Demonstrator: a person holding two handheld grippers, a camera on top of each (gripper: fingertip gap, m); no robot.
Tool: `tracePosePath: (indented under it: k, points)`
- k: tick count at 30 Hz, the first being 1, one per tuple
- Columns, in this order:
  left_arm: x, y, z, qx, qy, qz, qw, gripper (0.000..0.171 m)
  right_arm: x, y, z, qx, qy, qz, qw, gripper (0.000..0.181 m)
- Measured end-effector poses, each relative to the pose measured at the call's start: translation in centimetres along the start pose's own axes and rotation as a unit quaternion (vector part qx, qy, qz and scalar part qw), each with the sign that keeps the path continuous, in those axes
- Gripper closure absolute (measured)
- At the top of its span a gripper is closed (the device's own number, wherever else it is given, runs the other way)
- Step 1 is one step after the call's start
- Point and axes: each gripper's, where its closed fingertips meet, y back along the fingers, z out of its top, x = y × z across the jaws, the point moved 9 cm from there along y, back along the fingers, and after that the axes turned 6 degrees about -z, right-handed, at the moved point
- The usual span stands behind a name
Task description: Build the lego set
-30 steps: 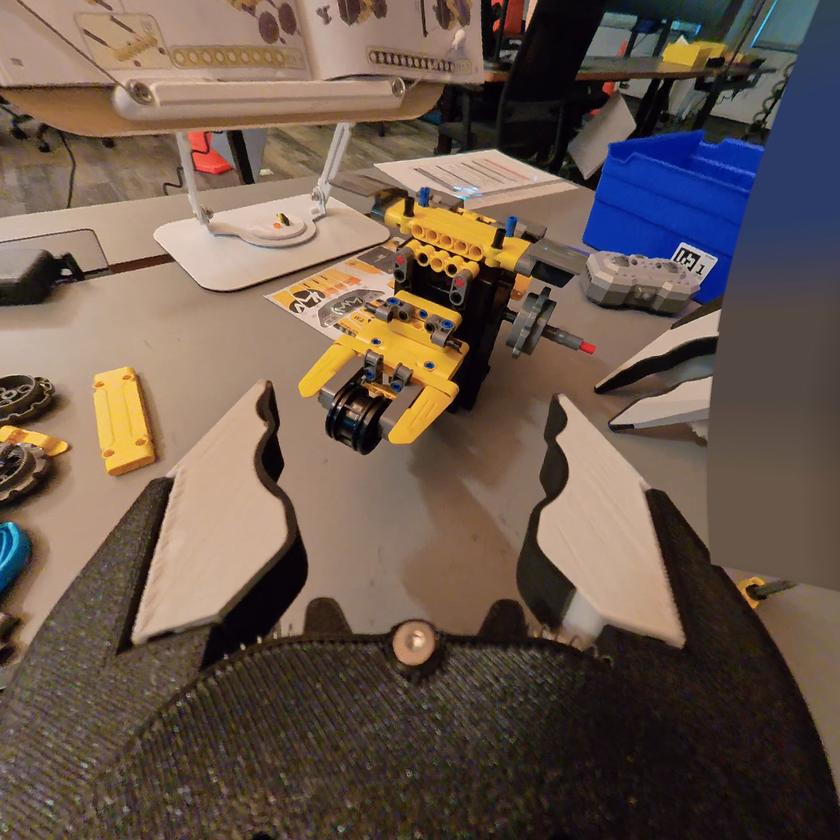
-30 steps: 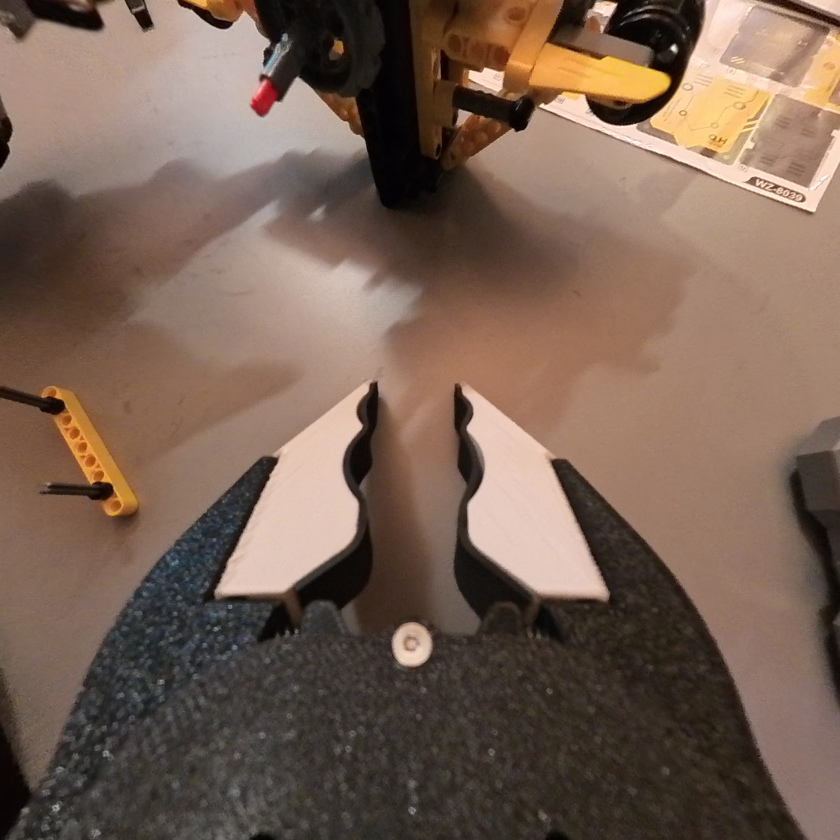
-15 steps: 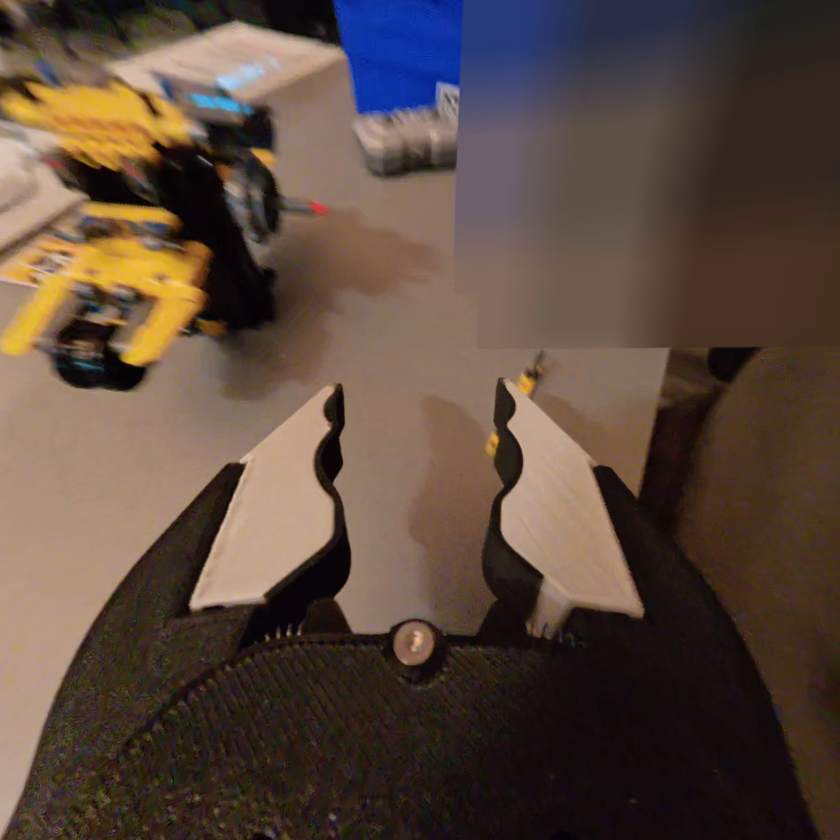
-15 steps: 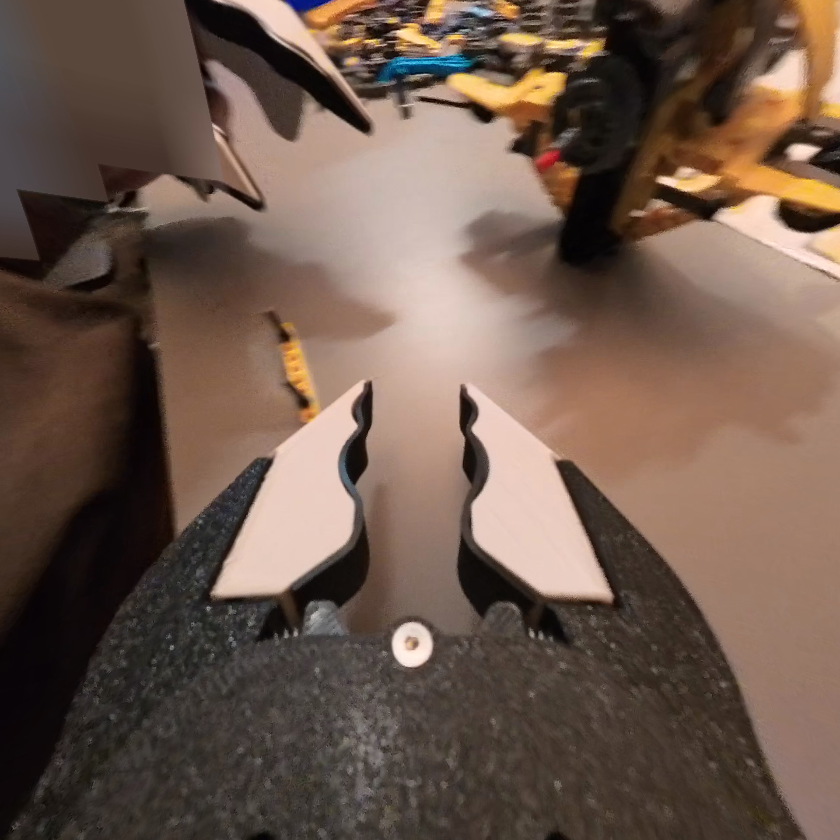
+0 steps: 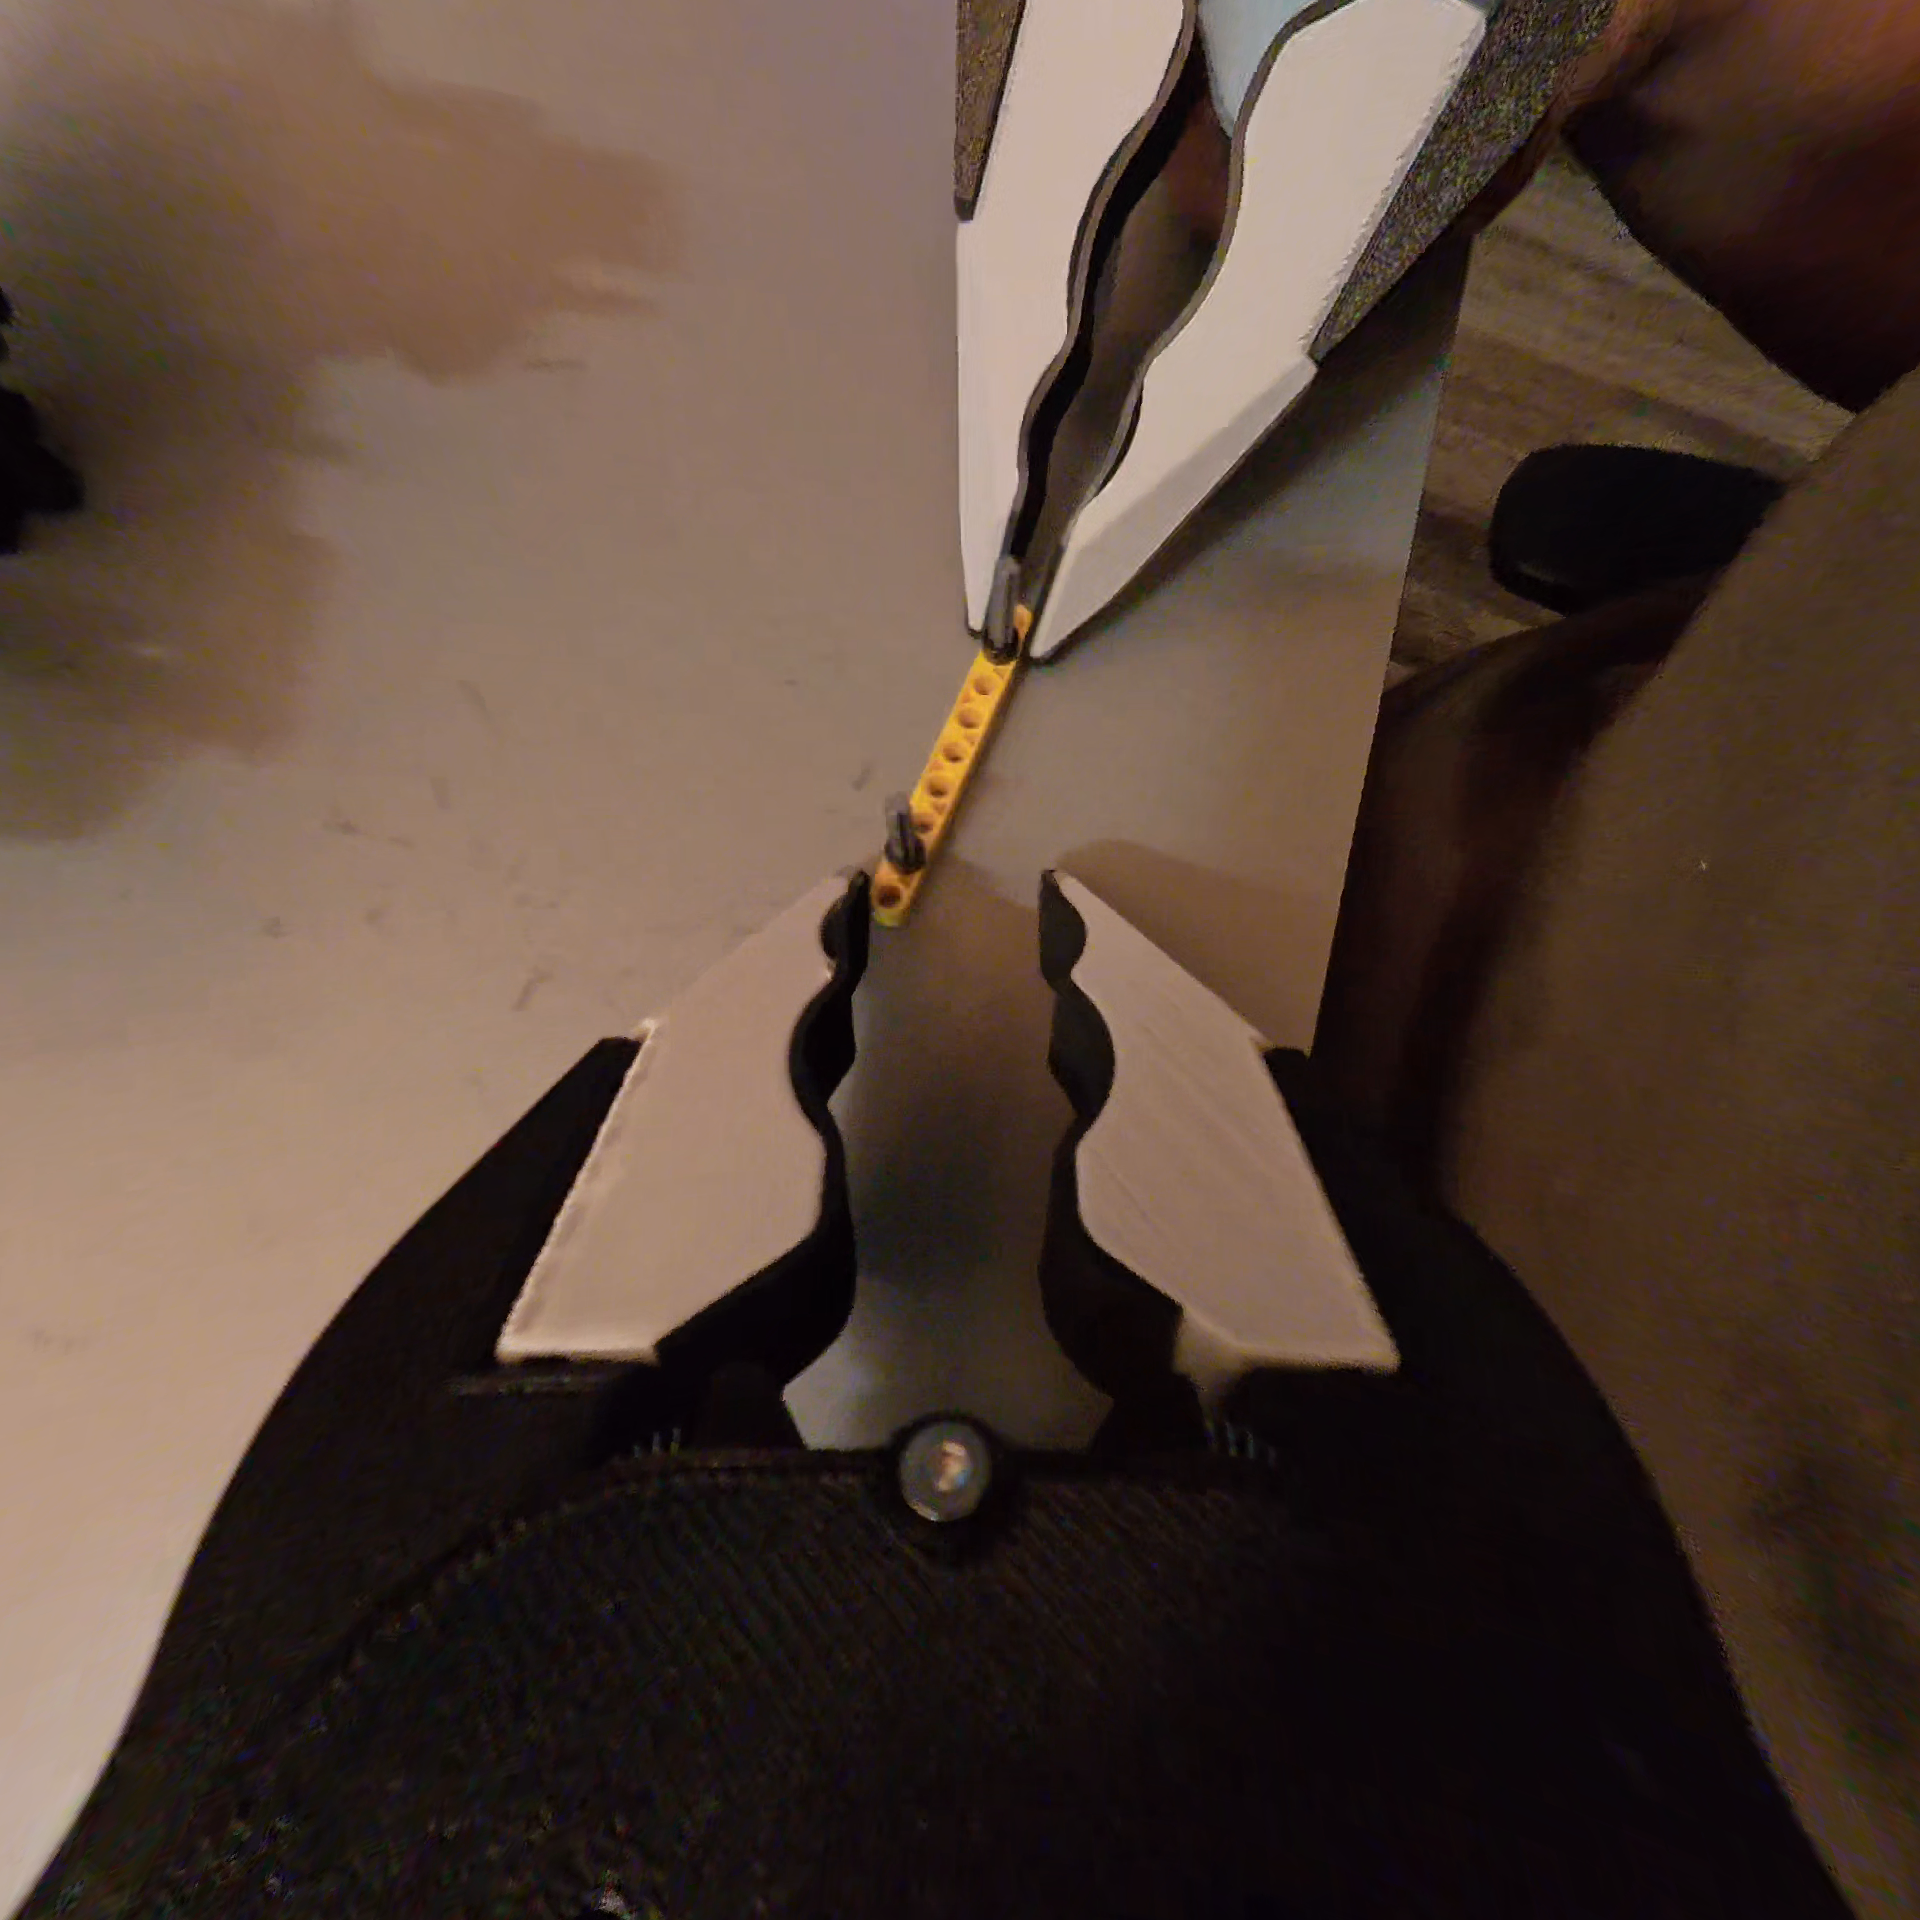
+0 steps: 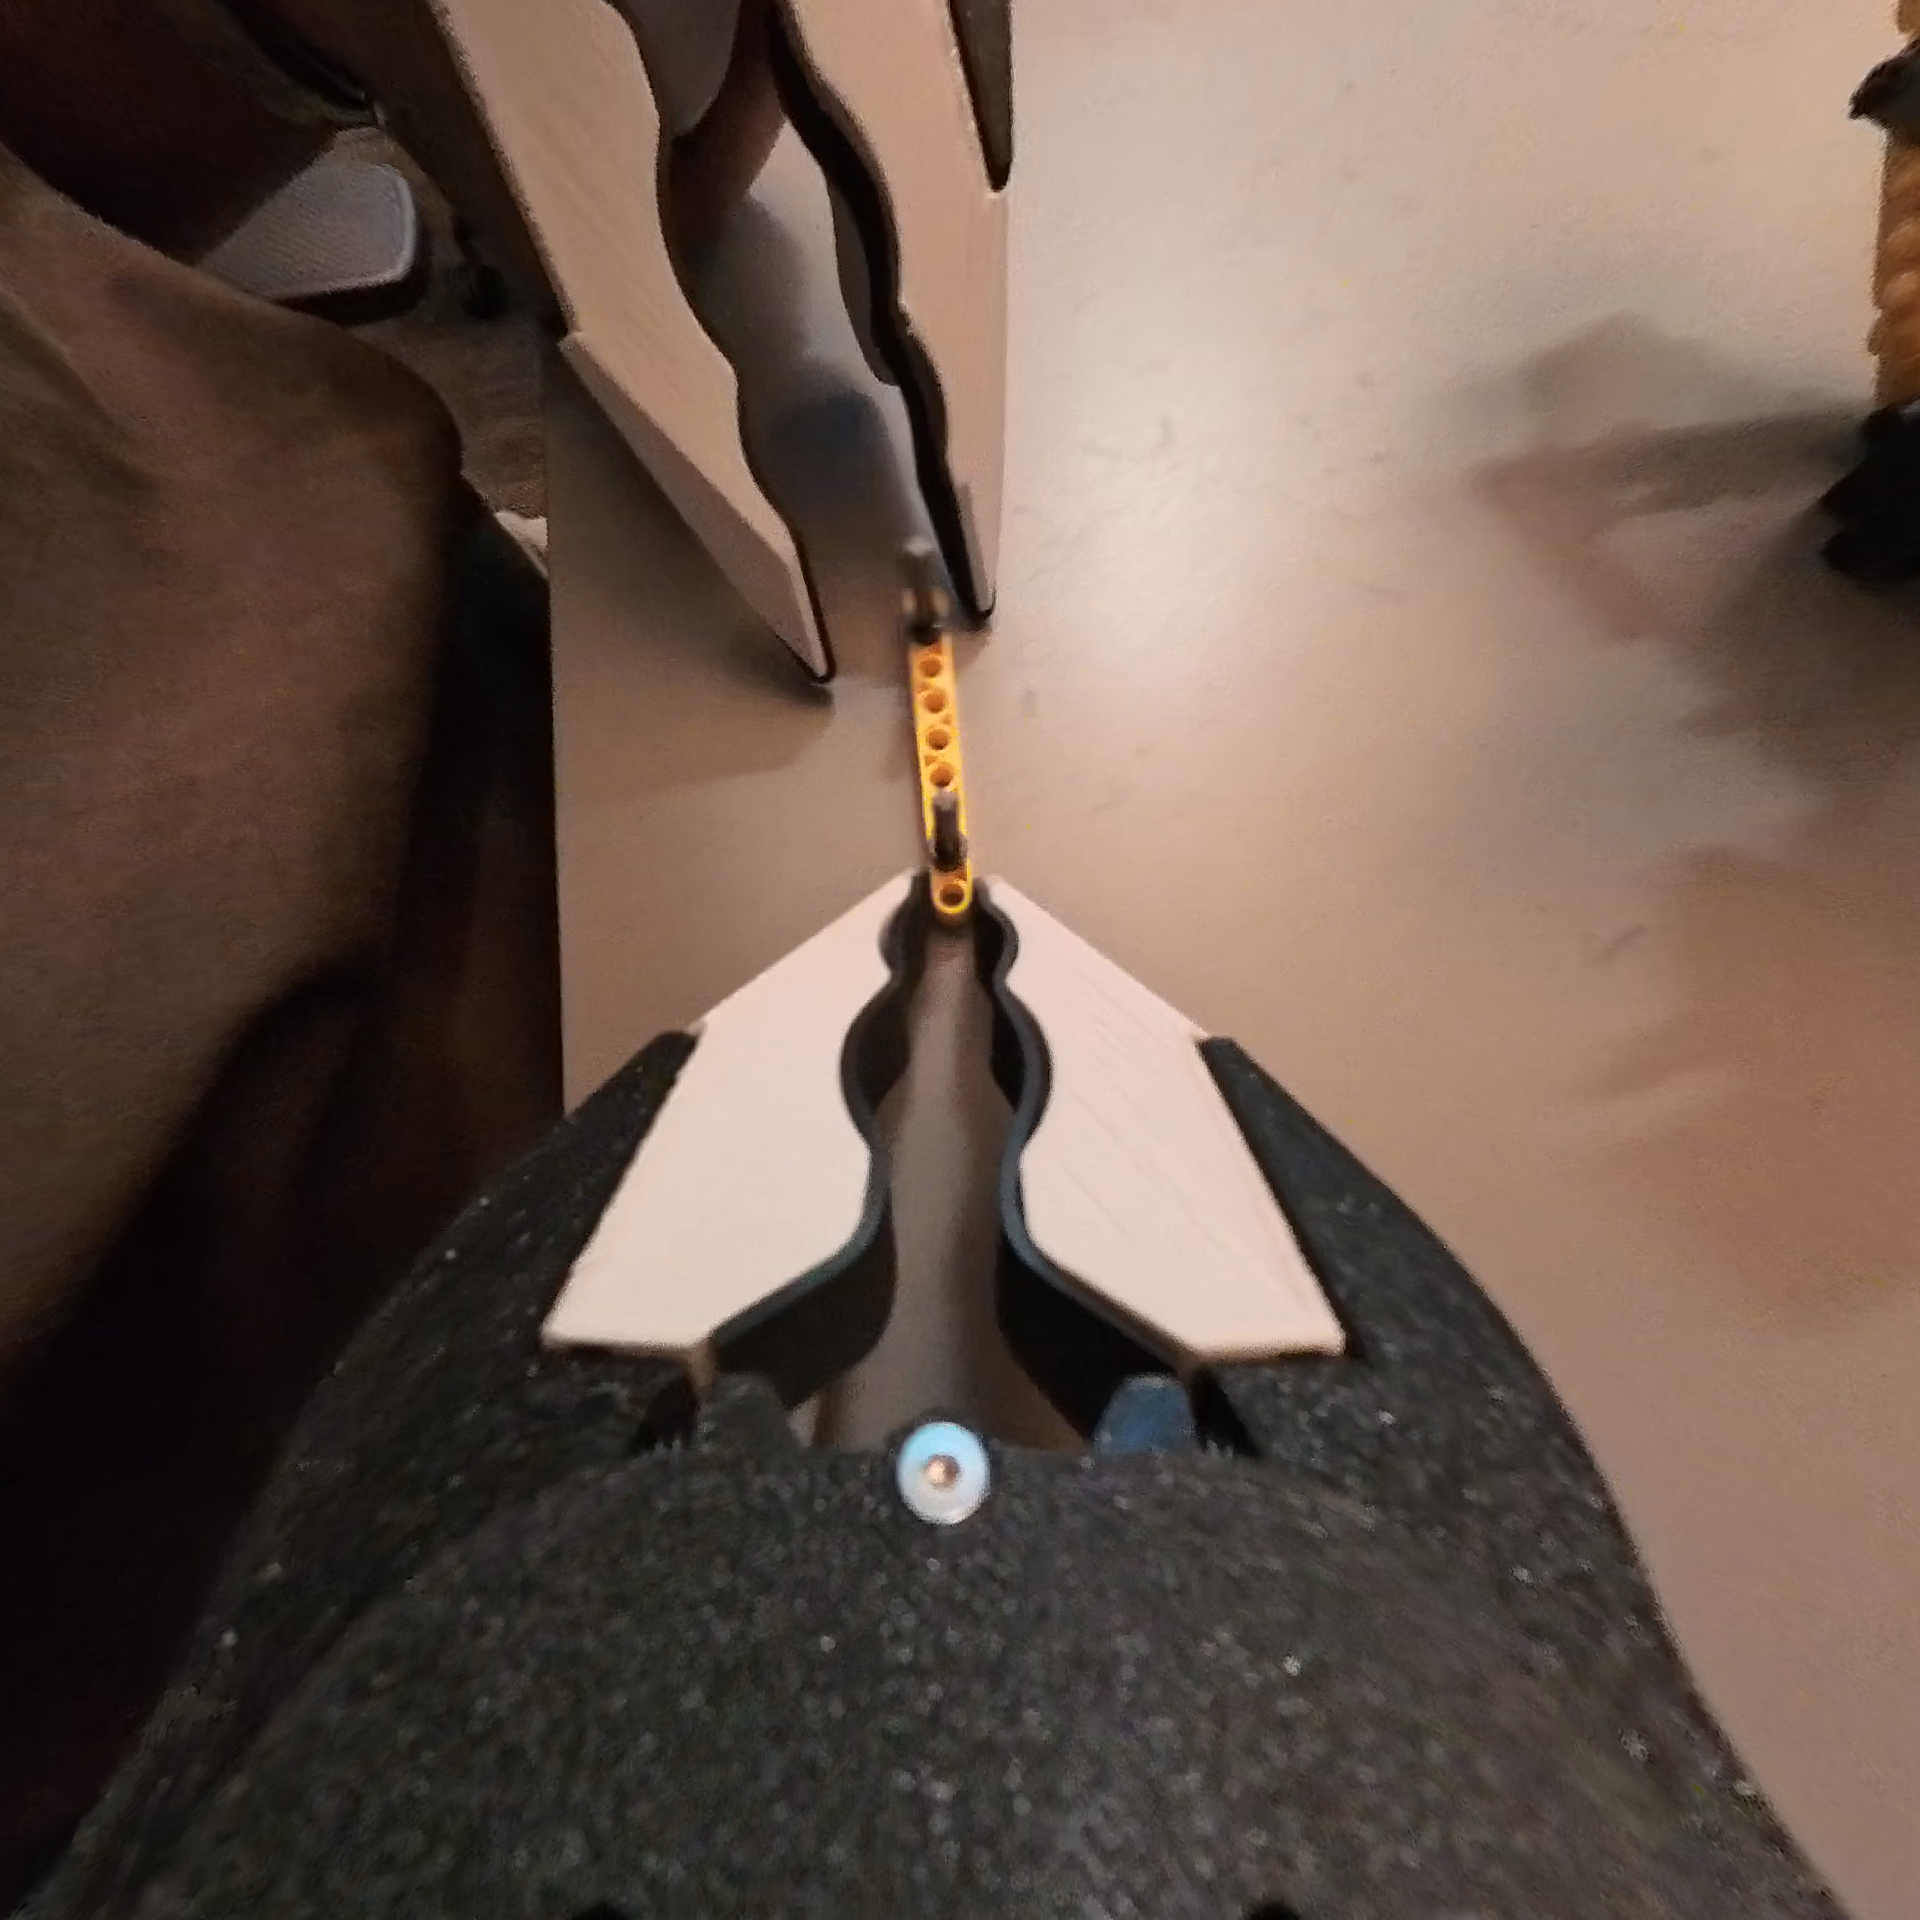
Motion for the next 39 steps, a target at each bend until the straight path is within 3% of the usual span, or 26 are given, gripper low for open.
tracePosePath:
  k: [3,6,12,15,17,20,29,33,39]
  points:
    - [0.5,0.2,0.0,-0.01,0.028,0.013,0.999,0.11,-0.6,0.1,0.2,-0.018,-0.071,0.027,0.997,0.175]
    - [0.8,0.6,0.0,-0.027,0.04,0.02,0.999,0.101,-1.6,0.3,0.1,-0.047,-0.173,0.088,0.98,0.175]
    - [0.8,1.7,0.7,-0.088,0.005,0.063,0.994,0.108,-2.8,0.8,-0.4,-0.118,-0.351,0.233,0.899,0.175]
    - [0.4,2.3,1.2,-0.124,-0.038,0.095,0.987,0.118,-2.9,0.5,-0.7,-0.111,-0.387,0.27,0.875,0.175]
    - [-0.1,2.6,1.4,-0.14,-0.064,0.098,0.983,0.135,-2.9,0.4,-0.8,-0.104,-0.398,0.283,0.866,0.175]
    - [-0.4,2.8,1.5,-0.142,-0.082,0.103,0.981,0.151,-3.0,0.2,-0.8,-0.099,-0.404,0.294,0.86,0.175]
    - [-0.4,2.9,1.3,-0.15,-0.068,0.091,0.982,0.161,-3.3,0.4,-0.9,-0.115,-0.41,0.291,0.857,0.174]
    - [0.3,3.1,1.3,-0.177,-0.01,0.052,0.983,0.164,-3.2,0.4,-0.8,-0.118,-0.398,0.263,0.871,0.157]
    - [1.9,3.5,1.0,-0.203,0.103,-0.015,0.974,0.166,-2.9,0.7,-0.7,-0.13,-0.37,0.226,0.892,0.157]
